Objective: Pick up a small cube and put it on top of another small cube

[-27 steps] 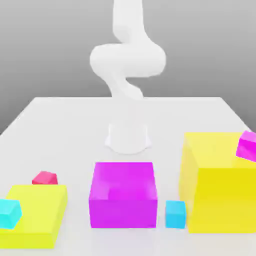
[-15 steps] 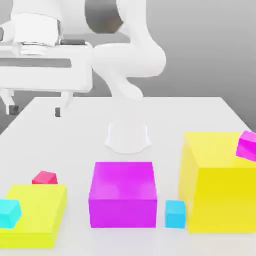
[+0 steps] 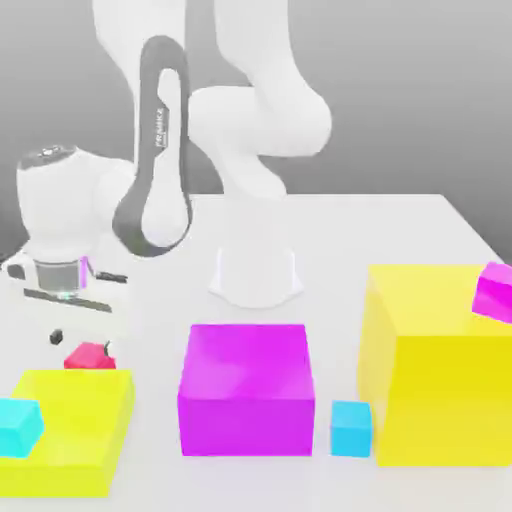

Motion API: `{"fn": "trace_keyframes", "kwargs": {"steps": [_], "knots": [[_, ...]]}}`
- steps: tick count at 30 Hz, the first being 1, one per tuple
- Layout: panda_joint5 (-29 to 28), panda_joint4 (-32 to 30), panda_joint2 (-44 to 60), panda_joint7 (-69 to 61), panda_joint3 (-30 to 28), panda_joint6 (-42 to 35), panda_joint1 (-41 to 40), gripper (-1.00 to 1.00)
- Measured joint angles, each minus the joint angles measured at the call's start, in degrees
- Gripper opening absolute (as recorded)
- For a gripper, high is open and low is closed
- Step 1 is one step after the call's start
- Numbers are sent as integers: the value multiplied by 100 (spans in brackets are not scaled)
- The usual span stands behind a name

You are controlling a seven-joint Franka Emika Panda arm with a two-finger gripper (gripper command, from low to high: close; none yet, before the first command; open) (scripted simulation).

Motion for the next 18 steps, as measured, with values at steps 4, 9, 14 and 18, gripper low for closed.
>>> {"fn": "trace_keyframes", "kwargs": {"steps": [4,9,14,18], "knots": [[414,87,399,-313,668,317,-569,-100],[447,97,443,-335,745,344,-636,-100],[-349,-41,-145,259,-47,-94,-35,-100],[-1340,-188,-784,993,-445,-553,121,-100]]}}
